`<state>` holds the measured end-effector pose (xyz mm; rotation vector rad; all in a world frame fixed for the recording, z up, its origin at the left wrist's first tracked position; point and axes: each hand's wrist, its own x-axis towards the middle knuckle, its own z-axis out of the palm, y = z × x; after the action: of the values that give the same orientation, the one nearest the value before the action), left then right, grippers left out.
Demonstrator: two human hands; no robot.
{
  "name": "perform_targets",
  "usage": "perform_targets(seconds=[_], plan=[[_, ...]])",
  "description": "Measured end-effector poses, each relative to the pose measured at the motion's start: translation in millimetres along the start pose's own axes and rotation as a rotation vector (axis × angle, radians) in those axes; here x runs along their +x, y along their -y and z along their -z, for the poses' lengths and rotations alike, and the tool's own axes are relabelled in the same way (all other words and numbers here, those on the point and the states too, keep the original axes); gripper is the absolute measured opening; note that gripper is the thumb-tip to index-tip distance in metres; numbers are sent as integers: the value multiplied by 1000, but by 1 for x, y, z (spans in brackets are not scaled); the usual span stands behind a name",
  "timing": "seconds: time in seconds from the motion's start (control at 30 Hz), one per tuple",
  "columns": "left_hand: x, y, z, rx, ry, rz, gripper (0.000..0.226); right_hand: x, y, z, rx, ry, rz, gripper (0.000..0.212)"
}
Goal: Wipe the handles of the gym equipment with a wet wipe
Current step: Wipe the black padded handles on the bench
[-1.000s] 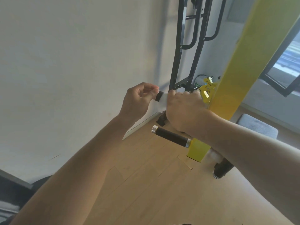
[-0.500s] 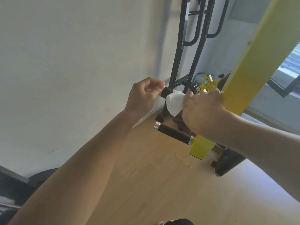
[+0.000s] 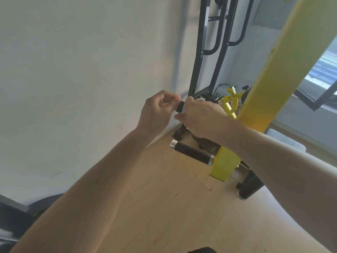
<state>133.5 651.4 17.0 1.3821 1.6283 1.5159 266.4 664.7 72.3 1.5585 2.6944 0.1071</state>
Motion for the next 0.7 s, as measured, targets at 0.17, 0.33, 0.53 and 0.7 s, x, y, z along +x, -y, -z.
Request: perform_targets(seconds=[0.17,0.33,0.53,0.7], plan=[[2,2,1,30,3,-3,11,-22,-16,-3,-426,-30,58,37],[-1,1,-4,34,-12,-42,12,-5,-5,-7,-231,-53,49,35],[0,2,-4,28,-41,-42,10,-10,-11,-8,-409,-70,55,38],[-1,3,-8,50,-20,-31,11,-45,-20,4,-932,211,68,53]])
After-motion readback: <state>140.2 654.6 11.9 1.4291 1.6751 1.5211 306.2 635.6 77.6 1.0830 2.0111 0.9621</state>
